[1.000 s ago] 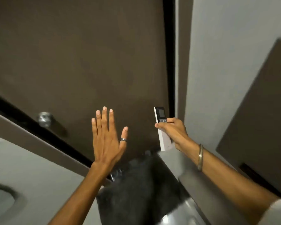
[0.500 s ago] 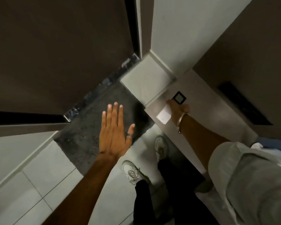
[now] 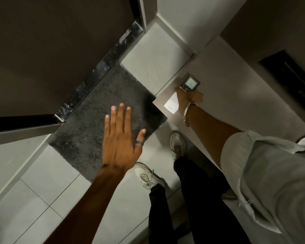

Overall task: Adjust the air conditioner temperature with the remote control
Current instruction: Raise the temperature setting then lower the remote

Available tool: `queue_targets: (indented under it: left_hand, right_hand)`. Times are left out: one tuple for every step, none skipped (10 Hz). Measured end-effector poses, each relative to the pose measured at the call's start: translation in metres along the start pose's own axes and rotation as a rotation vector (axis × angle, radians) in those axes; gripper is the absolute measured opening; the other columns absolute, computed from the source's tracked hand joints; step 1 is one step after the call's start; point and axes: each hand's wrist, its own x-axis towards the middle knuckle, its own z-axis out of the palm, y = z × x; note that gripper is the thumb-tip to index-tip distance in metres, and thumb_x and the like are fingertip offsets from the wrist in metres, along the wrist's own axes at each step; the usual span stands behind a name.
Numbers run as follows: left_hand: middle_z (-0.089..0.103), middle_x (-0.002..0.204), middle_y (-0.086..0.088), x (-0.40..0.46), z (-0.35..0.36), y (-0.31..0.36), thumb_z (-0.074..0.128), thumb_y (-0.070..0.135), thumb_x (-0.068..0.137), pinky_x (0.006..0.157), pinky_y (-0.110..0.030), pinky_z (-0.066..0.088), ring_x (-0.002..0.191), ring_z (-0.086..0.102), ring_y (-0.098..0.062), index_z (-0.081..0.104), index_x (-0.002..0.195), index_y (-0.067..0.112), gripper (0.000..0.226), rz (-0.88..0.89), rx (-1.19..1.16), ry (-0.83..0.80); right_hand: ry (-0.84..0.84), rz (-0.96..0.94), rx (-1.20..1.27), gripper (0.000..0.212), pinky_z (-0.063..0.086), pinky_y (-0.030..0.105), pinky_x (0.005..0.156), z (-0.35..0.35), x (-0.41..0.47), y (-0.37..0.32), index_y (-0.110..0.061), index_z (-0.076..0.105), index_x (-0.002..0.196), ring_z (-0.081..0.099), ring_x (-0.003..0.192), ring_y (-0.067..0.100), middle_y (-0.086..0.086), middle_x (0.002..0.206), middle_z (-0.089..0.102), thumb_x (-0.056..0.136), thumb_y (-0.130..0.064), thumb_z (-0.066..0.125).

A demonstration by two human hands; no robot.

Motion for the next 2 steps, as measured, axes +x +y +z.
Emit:
queue_targets:
  left_hand:
    - [0.006, 0.174, -0.017, -0.008, -0.032, 0.003, 0.027, 0.057, 0.104, 0.132, -0.049, 0.003, 0.161, -0.006, -0.03, 0.012, 0.164, 0.008, 0.079, -0.005, -0.009, 0.046]
    - [0.004, 0.174, -0.015, -0.017, -0.074, 0.002, 0.027, 0.056, 0.105, 0.132, -0.05, 0.003, 0.161, -0.007, -0.029, 0.011, 0.164, 0.008, 0.079, -0.01, -0.021, 0.135]
  right_hand:
    - [-0.086, 0.029, -0.032, 0.094, 0.045, 0.045, 0.111, -0.014, -0.029, -0.01, 0.002, 0.04, 0.151, 0.053, 0.138, 0.039, 0.023, 0.154, 0.05, 0.086, -0.056, 0.075]
    - [-0.004, -0.086, -0.116, 0.093, 0.045, 0.044, 0.109, -0.027, -0.073, -0.033, 0.003, 0.041, 0.149, 0.054, 0.135, 0.038, 0.022, 0.151, 0.051, 0.088, -0.061, 0.069]
